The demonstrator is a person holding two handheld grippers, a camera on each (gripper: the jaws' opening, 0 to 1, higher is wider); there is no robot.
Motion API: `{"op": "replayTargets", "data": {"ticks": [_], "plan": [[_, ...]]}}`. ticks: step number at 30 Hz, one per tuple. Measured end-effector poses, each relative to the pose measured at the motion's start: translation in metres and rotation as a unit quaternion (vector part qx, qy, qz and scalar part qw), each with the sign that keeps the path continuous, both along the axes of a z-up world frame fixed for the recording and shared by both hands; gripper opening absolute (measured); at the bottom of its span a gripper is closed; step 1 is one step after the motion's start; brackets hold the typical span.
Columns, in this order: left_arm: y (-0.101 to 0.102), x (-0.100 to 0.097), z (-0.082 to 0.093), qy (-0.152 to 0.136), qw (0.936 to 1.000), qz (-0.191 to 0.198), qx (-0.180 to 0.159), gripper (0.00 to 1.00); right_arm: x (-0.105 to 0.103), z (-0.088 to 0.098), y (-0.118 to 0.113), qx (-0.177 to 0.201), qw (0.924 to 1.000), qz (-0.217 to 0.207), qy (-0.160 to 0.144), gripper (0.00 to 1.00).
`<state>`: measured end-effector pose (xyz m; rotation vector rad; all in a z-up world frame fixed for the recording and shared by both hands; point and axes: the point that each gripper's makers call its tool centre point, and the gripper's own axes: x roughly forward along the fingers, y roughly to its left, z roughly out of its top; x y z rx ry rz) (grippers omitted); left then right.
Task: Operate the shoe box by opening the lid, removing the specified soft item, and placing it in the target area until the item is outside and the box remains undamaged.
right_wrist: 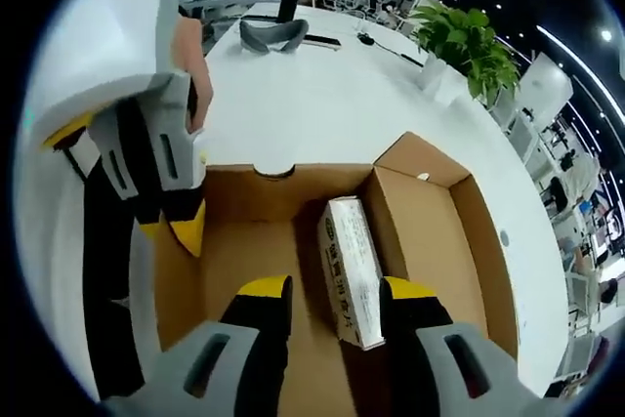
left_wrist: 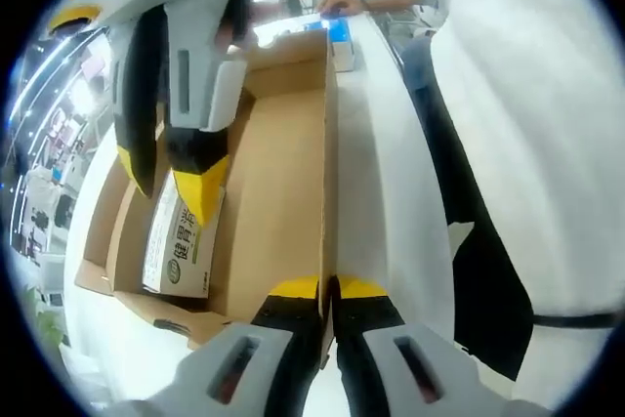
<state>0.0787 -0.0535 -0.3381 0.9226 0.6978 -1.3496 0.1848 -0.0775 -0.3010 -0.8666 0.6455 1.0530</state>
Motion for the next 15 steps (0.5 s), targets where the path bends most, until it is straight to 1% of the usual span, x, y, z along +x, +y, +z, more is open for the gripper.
{"op": "replayTargets", "data": {"ticks": [2,4,6,8,11,15], "plan": [[0.000,0.000,0.000,0.000,1.0000,0.000,0.000,0.03,0.002,-0.001,0.002,-0.003,1.0000,0.007,0.001,0.36],[0.000,0.000,0.000,0.000,1.0000,0.000,0.000,0.03,0.002,-0.007,0.000,-0.016,0.9997,0.007,0.017,0.37],[0.000,0.000,0.000,-0.001,1.0000,0.000,0.000,0.03,0.006,-0.006,0.002,-0.012,0.9998,0.009,0.010,0.37],[0.000,0.000,0.000,-0.001,1.0000,0.000,0.000,0.03,0.007,-0.008,0.002,-0.012,0.9997,0.008,0.018,0.36],[0.000,0.000,-0.001,-0.003,1.0000,0.000,-0.001,0.03,0.008,-0.010,0.004,-0.019,0.9994,0.023,0.017,0.36],[0.000,0.000,0.000,-0.002,1.0000,0.003,-0.001,0.03,0.008,-0.014,0.005,-0.023,0.9990,0.029,0.026,0.36]]}}
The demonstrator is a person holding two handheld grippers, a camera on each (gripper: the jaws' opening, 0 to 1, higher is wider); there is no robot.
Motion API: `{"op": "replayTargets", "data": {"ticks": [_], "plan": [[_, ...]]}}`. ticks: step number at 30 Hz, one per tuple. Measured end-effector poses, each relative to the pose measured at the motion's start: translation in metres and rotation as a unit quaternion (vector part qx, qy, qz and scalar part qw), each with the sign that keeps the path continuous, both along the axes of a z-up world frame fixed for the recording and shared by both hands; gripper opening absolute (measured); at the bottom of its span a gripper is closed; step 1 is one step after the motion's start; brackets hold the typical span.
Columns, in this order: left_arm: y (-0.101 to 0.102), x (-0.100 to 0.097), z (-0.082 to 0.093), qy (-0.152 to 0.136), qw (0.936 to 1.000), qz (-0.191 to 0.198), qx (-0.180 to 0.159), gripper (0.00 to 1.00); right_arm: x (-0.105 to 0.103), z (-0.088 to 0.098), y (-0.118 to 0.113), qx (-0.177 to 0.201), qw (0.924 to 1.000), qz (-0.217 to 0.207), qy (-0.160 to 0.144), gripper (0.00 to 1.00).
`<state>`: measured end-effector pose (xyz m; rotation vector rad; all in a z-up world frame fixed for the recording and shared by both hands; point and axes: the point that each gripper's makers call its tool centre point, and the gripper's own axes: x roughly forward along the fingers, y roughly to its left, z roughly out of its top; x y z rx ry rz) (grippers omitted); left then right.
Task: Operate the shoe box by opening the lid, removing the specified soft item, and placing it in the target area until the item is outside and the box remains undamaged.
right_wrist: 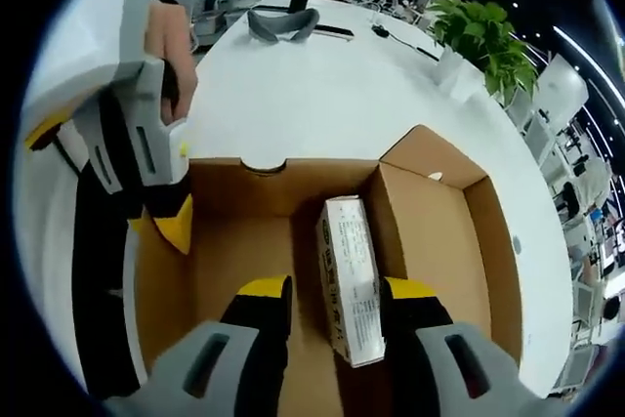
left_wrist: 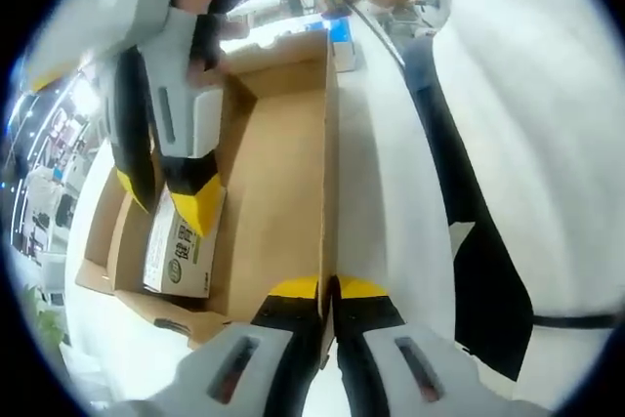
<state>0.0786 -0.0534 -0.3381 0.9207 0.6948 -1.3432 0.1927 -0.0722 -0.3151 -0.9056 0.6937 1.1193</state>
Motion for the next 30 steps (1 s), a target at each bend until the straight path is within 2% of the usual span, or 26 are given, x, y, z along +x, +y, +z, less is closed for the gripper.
{"op": "replayTargets", "data": {"ticks": [11,13,14,18,21,25,28,30], "plan": [[0.000,0.002,0.000,0.000,1.0000,0.005,-0.002,0.03,0.008,-0.006,0.003,-0.012,0.9998,0.008,0.014,0.28],[0.000,0.001,0.000,-0.001,1.0000,0.005,-0.002,0.03,0.006,-0.009,-0.001,-0.023,0.9993,-0.003,0.031,0.27],[0.000,0.001,0.000,-0.001,1.0000,0.005,-0.001,0.03,0.002,-0.013,-0.008,-0.033,0.9977,-0.027,0.052,0.24],[0.000,0.001,0.000,-0.004,1.0000,0.005,-0.001,0.03,-0.002,-0.012,-0.015,-0.016,0.9924,-0.076,0.096,0.20],[0.000,0.001,-0.001,-0.004,1.0000,0.004,0.000,0.03,-0.004,-0.012,-0.023,-0.016,0.9905,-0.083,0.109,0.20],[0.000,0.001,-0.001,-0.002,1.0000,0.005,0.001,0.03,-0.015,-0.013,-0.040,-0.010,0.9802,-0.130,0.149,0.19],[0.000,0.001,-0.001,-0.007,1.0000,0.006,0.000,0.03,-0.021,-0.013,-0.049,-0.010,0.9809,-0.123,0.150,0.19],[0.000,0.001,-0.001,-0.007,1.0000,0.006,0.000,0.03,-0.028,-0.014,-0.054,-0.034,0.9850,-0.094,0.141,0.19]]}}
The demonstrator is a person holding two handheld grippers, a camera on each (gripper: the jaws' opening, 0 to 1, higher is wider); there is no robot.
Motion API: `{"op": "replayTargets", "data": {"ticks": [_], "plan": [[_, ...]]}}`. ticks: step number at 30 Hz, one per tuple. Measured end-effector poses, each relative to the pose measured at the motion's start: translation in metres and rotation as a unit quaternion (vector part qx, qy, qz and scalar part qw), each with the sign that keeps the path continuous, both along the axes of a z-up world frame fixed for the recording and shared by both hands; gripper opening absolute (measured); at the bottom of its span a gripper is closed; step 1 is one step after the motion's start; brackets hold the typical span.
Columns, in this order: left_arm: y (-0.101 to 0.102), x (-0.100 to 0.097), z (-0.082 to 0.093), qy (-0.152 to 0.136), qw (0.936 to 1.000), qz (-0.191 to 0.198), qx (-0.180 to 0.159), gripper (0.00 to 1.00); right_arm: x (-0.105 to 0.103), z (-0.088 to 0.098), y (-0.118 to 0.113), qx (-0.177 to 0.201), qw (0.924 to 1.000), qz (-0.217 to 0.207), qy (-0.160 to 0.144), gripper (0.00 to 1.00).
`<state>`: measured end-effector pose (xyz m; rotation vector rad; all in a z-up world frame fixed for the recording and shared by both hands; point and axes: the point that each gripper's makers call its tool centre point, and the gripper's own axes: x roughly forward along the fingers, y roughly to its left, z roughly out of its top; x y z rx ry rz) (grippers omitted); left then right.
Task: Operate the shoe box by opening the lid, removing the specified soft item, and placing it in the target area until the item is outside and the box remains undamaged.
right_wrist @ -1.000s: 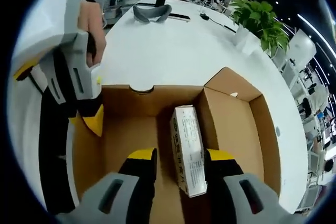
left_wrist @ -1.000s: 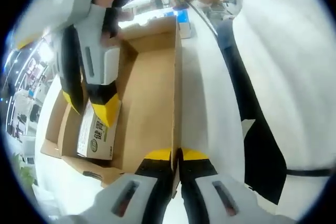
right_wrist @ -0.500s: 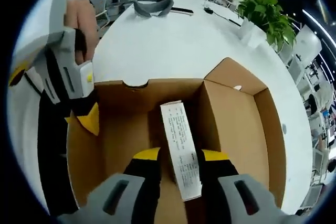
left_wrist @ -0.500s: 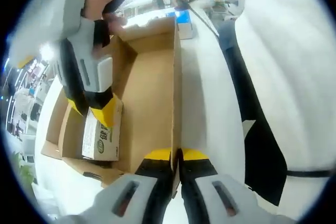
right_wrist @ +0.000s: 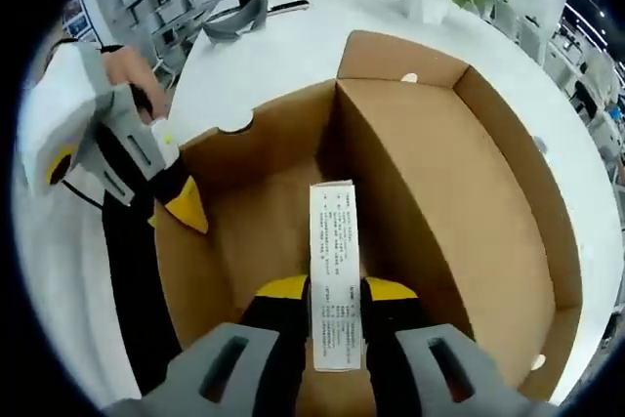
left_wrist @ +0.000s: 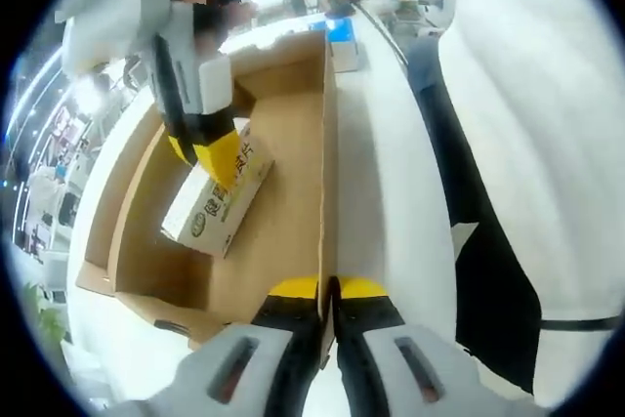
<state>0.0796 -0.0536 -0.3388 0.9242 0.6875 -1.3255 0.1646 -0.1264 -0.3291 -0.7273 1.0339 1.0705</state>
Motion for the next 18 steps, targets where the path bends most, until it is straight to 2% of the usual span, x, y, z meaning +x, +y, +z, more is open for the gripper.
{"op": "replayTargets", "data": {"ticks": [4,6,8,11,13,15,18], "plan": [[0.000,0.000,0.000,0.003,1.0000,-0.001,0.000,0.03,-0.002,0.000,0.002,0.001,1.0000,0.001,-0.004,0.21],[0.000,0.000,0.000,0.003,1.0000,-0.001,0.000,0.03,0.002,0.002,0.008,0.011,0.9998,0.001,-0.017,0.29],[0.000,0.000,0.000,0.003,1.0000,-0.001,0.000,0.03,0.003,0.001,0.014,0.016,0.9998,-0.008,-0.012,0.34],[0.000,0.000,0.000,0.003,1.0000,0.000,0.000,0.03,0.002,-0.006,0.017,0.012,0.9999,-0.009,-0.005,0.34],[0.000,0.000,0.000,0.002,1.0000,0.001,0.000,0.03,0.003,-0.013,0.011,-0.011,0.9999,-0.009,-0.007,0.33],[0.000,0.000,0.000,0.001,1.0000,0.001,0.000,0.03,0.005,-0.016,0.007,-0.025,0.9995,-0.011,-0.013,0.28],[0.000,0.000,0.000,0.001,1.0000,0.001,0.000,0.03,0.004,-0.015,0.008,-0.021,0.9996,-0.014,-0.011,0.23]]}}
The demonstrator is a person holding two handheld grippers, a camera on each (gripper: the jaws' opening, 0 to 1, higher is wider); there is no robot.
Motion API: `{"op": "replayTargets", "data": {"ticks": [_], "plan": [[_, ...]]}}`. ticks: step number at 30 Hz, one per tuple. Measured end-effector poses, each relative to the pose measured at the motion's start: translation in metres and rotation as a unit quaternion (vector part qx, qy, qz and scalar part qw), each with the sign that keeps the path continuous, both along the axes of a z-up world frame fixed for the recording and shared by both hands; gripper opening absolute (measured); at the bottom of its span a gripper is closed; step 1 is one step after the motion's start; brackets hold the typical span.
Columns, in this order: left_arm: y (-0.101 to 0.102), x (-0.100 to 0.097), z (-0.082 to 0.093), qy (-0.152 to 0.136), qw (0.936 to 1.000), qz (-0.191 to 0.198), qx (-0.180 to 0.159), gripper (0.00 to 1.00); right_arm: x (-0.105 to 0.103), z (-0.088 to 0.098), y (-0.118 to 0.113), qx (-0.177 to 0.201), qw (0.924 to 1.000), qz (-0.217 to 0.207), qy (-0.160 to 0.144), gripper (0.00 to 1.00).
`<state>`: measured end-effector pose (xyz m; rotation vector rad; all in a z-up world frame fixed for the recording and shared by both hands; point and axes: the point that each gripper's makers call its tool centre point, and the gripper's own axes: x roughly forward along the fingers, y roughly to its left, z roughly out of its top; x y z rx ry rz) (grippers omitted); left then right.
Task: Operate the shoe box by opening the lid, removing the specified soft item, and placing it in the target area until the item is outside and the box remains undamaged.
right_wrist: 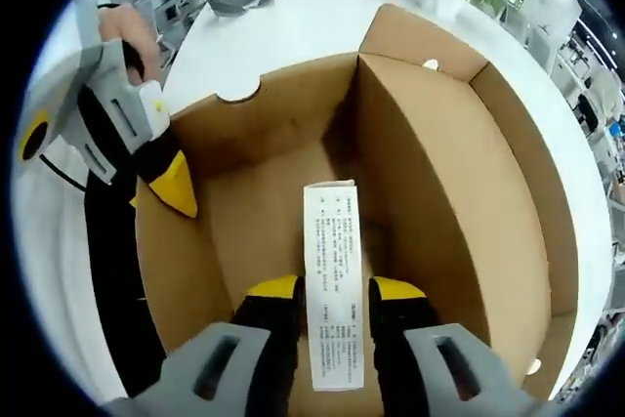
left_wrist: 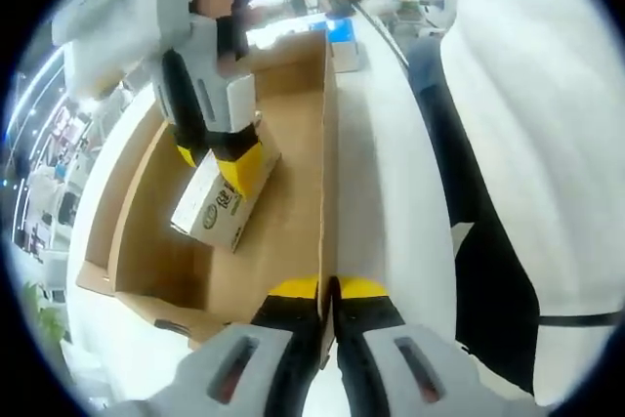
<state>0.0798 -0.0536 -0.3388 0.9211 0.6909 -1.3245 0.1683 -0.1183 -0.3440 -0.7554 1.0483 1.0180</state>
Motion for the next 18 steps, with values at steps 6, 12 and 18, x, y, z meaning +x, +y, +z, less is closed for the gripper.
{"op": "replayTargets", "data": {"ticks": [6,12,18], "plan": [[-0.0002,-0.0001,0.0004,-0.001,1.0000,0.000,-0.001,0.03,-0.0016,-0.0008,0.0013,-0.005,1.0000,0.007,0.000,0.21],[-0.0002,-0.0001,0.0002,0.001,1.0000,-0.002,-0.001,0.03,-0.0060,-0.0009,0.0014,-0.011,0.9998,-0.015,0.009,0.20],[0.0001,0.0000,0.0003,0.002,1.0000,0.000,-0.001,0.03,-0.0097,0.0037,0.0026,0.017,0.9986,-0.049,0.013,0.20]]}}
